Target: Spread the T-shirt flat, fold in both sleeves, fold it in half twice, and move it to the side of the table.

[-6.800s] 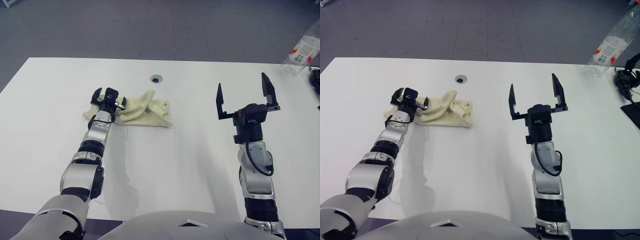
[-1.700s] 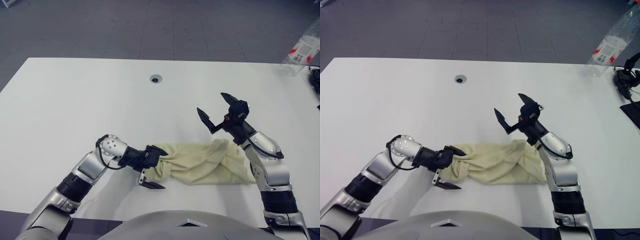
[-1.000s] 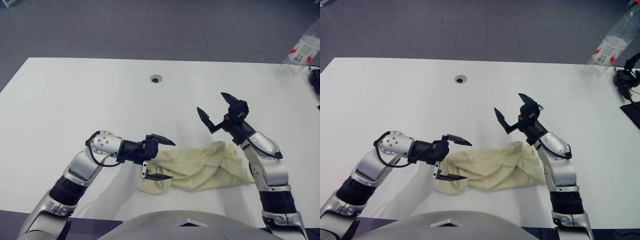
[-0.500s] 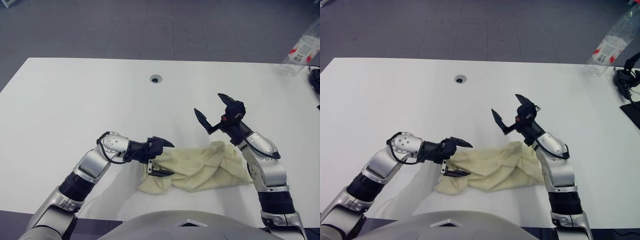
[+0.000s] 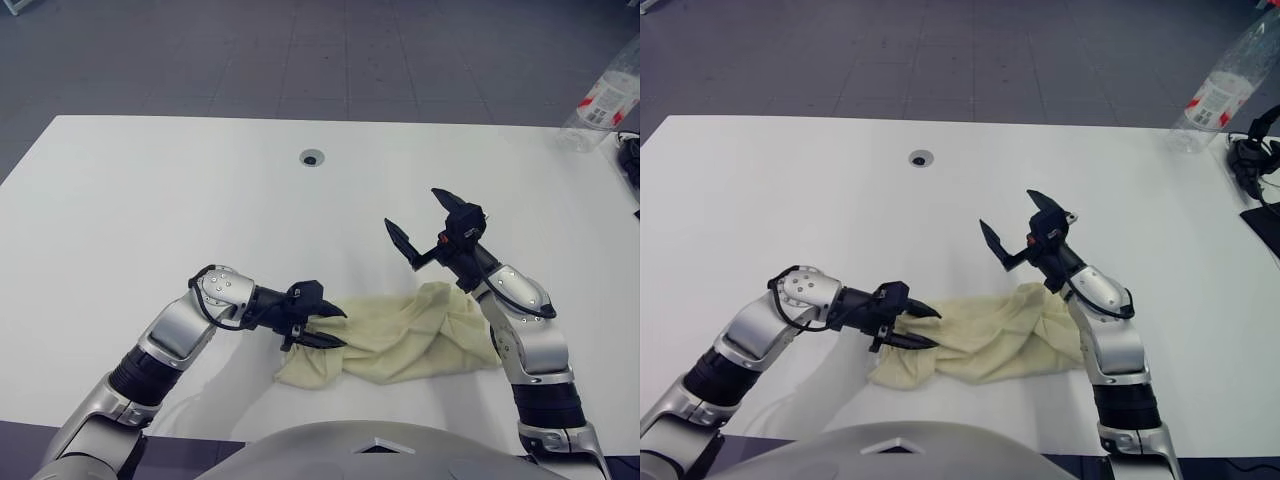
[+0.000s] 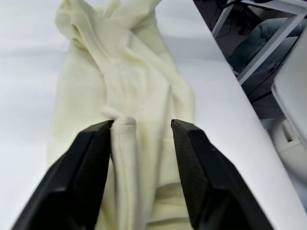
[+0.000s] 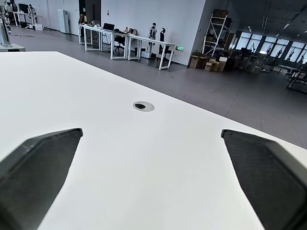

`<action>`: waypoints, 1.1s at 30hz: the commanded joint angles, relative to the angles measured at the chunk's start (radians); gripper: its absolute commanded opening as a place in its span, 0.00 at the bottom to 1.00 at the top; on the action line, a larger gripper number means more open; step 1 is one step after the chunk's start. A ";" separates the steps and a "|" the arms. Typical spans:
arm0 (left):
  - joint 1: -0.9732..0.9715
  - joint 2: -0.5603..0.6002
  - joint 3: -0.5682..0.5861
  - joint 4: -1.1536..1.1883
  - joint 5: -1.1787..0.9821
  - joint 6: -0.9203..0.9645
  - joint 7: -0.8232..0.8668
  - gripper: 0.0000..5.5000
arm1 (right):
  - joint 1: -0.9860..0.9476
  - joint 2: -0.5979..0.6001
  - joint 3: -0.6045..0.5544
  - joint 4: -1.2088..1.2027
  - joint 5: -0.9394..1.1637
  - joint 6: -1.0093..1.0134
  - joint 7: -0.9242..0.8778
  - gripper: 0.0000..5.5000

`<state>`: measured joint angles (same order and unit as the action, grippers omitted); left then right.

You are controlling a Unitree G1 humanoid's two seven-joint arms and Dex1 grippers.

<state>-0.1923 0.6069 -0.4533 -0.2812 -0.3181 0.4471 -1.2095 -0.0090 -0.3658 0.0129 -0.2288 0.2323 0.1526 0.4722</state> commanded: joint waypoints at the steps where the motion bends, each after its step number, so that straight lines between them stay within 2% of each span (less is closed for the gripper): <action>1: 0.002 0.013 -0.020 0.005 0.011 0.020 -0.006 0.25 | 0.001 0.003 0.006 -0.006 -0.006 0.006 0.005 0.98; 8: 0.000 0.010 -0.042 0.009 0.010 0.037 -0.006 0.00 | 0.005 0.005 0.013 -0.013 -0.015 0.003 0.006 0.98; 20: -0.005 0.004 -0.049 0.048 0.067 -0.015 0.019 0.00 | 0.006 0.007 0.024 -0.017 -0.025 -0.002 0.002 0.98; 33: 0.021 0.011 0.084 -0.072 -0.032 -0.045 0.039 0.00 | -0.003 0.015 0.011 -0.025 -0.013 -0.007 -0.002 0.98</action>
<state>-0.1874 0.6037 -0.3984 -0.3183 -0.3259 0.4060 -1.1720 -0.0073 -0.3539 0.0320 -0.2400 0.2188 0.1475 0.4720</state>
